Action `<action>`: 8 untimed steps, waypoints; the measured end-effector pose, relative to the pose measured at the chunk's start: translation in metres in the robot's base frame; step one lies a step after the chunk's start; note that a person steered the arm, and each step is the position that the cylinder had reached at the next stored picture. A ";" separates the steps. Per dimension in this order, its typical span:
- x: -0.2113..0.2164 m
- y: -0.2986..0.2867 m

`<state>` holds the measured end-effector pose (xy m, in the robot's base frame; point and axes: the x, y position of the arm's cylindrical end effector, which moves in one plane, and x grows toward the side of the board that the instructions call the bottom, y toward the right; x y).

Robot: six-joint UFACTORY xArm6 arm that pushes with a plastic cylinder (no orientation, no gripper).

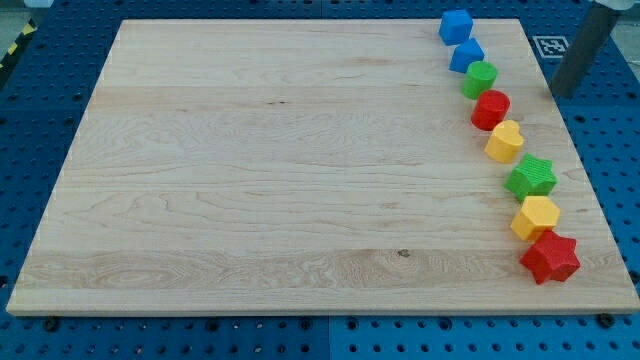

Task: Push the red star to the slightly left and up

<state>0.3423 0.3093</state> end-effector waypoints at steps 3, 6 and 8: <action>0.001 0.000; 0.132 0.000; 0.205 0.000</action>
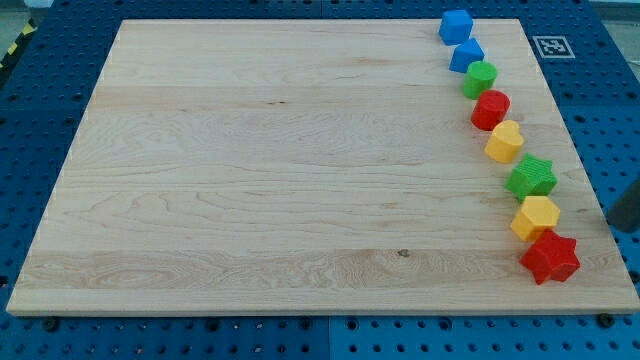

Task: Push the red star to the slightly left and up

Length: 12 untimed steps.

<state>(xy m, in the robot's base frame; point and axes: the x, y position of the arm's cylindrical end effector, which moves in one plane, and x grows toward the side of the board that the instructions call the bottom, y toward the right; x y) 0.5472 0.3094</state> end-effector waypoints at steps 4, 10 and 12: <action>0.047 -0.012; 0.022 -0.143; -0.021 -0.213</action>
<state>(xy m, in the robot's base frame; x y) 0.5258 0.0961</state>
